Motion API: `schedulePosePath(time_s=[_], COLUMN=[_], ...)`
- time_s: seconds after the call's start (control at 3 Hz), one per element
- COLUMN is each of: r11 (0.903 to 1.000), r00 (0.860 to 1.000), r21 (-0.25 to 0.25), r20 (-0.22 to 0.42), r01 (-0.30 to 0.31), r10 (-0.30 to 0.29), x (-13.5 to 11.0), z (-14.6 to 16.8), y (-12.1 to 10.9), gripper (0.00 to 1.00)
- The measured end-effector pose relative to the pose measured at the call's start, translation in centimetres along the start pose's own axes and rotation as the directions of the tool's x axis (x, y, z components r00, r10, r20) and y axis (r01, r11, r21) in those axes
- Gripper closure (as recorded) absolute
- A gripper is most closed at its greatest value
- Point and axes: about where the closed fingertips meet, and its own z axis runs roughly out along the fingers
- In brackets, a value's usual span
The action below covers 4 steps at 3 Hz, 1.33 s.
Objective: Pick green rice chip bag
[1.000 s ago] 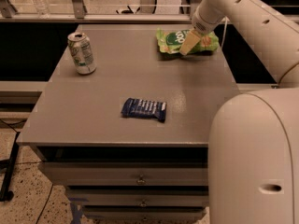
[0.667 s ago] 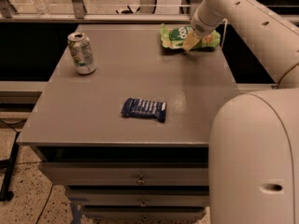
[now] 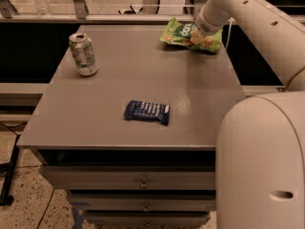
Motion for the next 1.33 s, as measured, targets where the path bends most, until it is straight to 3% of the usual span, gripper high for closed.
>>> schedulePosePath(time_s=[0.33, 0.67, 1.33], r11=[0.9999, 0.9997, 0.9929], r00=[1.0, 0.999, 0.992], r21=[0.013, 0.024, 0.113], r20=[0.022, 0.047, 0.119], r01=[-0.008, -0.009, 0.038], r10=[0.007, 0.008, -0.052], x=[-0.3, -0.8, -3.8], z=[-0.7, -1.6, -6.7], y=[-0.5, -0.8, -2.2], gripper=[1.0, 1.0, 1.0])
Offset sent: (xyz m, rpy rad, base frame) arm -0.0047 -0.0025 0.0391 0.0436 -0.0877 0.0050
